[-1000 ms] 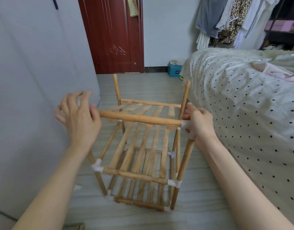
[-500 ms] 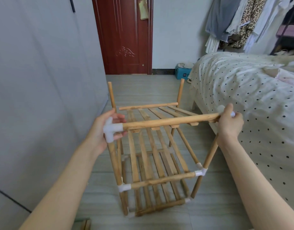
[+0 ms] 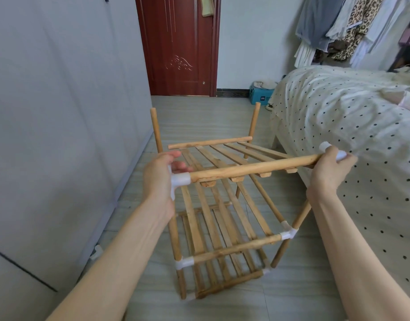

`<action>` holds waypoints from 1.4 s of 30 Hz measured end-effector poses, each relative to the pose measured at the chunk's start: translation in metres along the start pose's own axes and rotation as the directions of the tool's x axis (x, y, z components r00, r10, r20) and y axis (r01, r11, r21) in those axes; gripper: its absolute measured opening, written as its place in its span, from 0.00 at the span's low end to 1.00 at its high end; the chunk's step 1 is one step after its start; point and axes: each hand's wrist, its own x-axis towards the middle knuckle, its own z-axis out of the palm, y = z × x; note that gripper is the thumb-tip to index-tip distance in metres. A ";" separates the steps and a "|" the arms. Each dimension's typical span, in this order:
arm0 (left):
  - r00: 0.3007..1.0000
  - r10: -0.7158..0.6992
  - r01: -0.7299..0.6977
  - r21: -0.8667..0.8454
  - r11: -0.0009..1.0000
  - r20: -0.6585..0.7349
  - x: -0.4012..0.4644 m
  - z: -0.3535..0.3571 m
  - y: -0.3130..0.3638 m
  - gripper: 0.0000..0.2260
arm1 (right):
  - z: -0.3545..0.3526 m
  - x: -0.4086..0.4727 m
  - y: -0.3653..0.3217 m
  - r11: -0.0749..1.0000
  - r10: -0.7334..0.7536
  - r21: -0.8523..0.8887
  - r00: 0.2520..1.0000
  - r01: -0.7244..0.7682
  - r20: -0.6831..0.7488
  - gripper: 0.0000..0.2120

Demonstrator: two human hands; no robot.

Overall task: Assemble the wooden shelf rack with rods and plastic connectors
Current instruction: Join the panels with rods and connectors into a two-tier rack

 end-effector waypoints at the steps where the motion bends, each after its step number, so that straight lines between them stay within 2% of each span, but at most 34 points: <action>1: 0.999 0.006 -0.006 0.010 1.000 -0.039 0.003 -0.002 0.000 0.09 | 0.001 -0.002 0.000 1.000 -0.006 0.005 1.000 0.006 -0.010 0.07; 4: 0.995 0.022 -0.018 0.047 0.999 -0.100 0.011 -0.005 0.000 0.11 | 0.003 -0.005 0.001 0.999 -0.027 0.021 0.999 0.027 -0.024 0.06; 8: 0.995 0.031 -0.027 0.048 0.999 -0.092 0.014 -0.005 -0.004 0.11 | 0.000 -0.006 0.004 0.999 -0.051 0.018 0.999 0.051 -0.003 0.03; 14: 0.994 0.089 -0.084 0.096 0.992 -0.057 0.022 -0.012 0.006 0.11 | -0.007 -0.010 0.007 0.996 -0.071 0.065 0.991 0.064 0.111 0.09; 17: 0.997 0.067 -0.063 0.076 0.995 -0.043 0.024 -0.020 0.011 0.08 | -0.014 -0.008 0.005 0.998 -0.064 0.034 0.969 0.057 0.240 0.14; 20: 0.996 0.059 -0.066 0.110 0.992 0.062 0.022 -0.024 0.010 0.07 | -0.021 -0.005 0.005 0.998 -0.053 -0.026 0.949 0.064 0.312 0.22; 23: 0.978 0.075 -0.102 0.134 0.986 0.194 0.016 -0.025 0.002 0.10 | -0.021 -0.008 0.005 0.964 -0.126 -0.200 0.964 0.175 0.236 0.27; 26: 0.966 0.136 -0.180 0.194 0.964 0.218 0.008 -0.022 -0.009 0.12 | -0.019 -0.007 -0.003 0.918 -0.196 -0.336 0.977 0.212 0.083 0.29; 28: 0.944 0.241 -0.302 0.296 0.906 0.223 0.003 -0.017 -0.016 0.13 | -0.019 -0.013 -0.008 0.927 -0.212 -0.306 0.976 0.218 0.053 0.27; 29: 0.920 0.304 -0.376 0.335 0.864 0.249 0.000 -0.015 -0.020 0.13 | -0.017 -0.019 -0.010 0.936 -0.202 -0.277 0.976 0.217 0.081 0.25; 31: 0.852 0.395 -0.515 0.412 0.751 0.345 -0.005 -0.015 -0.028 0.12 | -0.008 -0.040 -0.010 0.936 -0.172 -0.262 0.956 0.234 0.239 0.23; 32: 0.814 0.409 -0.571 0.440 0.693 0.412 -0.007 -0.015 -0.031 0.12 | -0.003 -0.051 -0.011 0.931 -0.155 -0.265 0.929 0.252 0.337 0.27; 34: 0.743 0.400 -0.654 0.459 0.601 0.536 -0.010 -0.015 -0.038 0.14 | 0.005 -0.067 -0.012 0.923 -0.128 -0.268 0.876 0.277 0.466 0.33; 38: 0.618 0.358 -0.773 0.460 0.437 0.700 -0.016 -0.010 -0.045 0.18 | 0.002 -0.072 -0.015 0.912 -0.068 -0.311 0.845 0.269 0.531 0.34; 42: 0.578 0.339 -0.813 0.492 0.310 0.742 -0.022 -0.002 -0.046 0.17 | -0.001 -0.065 -0.017 0.895 -0.030 -0.343 0.807 0.285 0.590 0.34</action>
